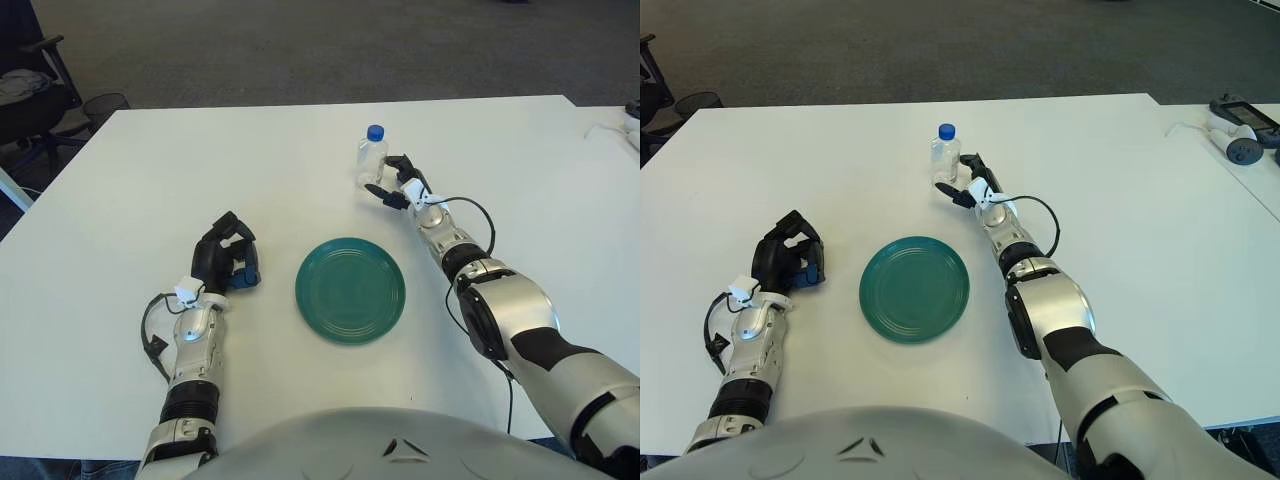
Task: Put the bottle into the plate.
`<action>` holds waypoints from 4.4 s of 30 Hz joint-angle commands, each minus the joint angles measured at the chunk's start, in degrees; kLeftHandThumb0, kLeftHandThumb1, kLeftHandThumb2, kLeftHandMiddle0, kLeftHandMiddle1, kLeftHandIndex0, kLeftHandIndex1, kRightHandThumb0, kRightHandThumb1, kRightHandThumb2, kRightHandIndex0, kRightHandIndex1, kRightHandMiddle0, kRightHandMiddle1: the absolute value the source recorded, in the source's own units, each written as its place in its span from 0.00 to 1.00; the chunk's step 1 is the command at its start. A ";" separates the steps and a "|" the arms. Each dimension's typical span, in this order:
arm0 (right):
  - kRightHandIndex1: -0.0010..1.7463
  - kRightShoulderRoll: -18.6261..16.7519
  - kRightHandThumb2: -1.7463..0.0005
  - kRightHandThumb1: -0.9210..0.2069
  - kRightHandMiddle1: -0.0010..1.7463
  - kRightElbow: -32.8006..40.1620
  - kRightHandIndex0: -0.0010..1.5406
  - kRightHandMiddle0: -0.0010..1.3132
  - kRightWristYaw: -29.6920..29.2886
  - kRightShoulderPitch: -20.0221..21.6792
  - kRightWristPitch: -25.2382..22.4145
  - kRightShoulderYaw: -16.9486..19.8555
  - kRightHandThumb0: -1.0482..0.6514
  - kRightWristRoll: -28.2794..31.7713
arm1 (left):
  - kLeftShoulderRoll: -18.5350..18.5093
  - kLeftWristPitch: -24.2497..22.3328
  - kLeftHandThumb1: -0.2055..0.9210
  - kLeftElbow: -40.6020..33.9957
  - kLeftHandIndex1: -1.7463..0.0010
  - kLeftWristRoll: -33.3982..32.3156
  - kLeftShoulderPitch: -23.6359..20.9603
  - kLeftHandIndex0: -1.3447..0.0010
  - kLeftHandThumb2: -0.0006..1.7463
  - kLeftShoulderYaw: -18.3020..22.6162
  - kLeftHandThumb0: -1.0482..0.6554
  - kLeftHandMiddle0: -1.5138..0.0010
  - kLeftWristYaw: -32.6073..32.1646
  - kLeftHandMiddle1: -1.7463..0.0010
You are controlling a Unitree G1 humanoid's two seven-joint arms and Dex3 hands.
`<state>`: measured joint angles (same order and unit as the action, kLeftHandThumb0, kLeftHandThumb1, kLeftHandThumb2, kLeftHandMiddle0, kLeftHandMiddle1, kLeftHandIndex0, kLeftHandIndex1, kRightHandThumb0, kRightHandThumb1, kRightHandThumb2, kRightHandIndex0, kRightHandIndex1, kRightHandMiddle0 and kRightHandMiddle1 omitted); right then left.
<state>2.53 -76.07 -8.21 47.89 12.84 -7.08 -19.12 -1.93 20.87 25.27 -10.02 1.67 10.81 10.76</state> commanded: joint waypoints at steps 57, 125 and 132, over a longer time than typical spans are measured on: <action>0.09 -10.56 0.87 0.00 0.19 -2.91 0.06 0.00 5.06 0.15 -1.28 -5.66 0.00 -5.88 | 2.04 3.13 0.28 11.53 0.00 -0.15 -0.74 0.42 0.90 1.33 0.28 0.12 -1.27 0.00; 0.05 -23.79 0.52 0.39 0.20 0.00 0.04 0.00 9.23 7.00 11.60 -10.94 0.19 -3.66 | 3.20 3.46 0.24 15.81 0.00 2.15 -1.60 0.39 0.93 1.16 0.27 0.15 -6.23 0.00; 0.04 -24.20 0.61 0.30 0.19 -0.73 0.05 0.00 8.63 5.50 12.13 -11.69 0.17 -4.42 | 3.34 3.50 0.24 16.73 0.00 1.61 -2.03 0.38 0.93 1.58 0.27 0.15 -6.10 0.00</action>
<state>-7.63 -77.10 0.27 51.01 23.57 -18.97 -24.93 -1.79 25.81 33.61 -7.67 -5.40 12.42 5.19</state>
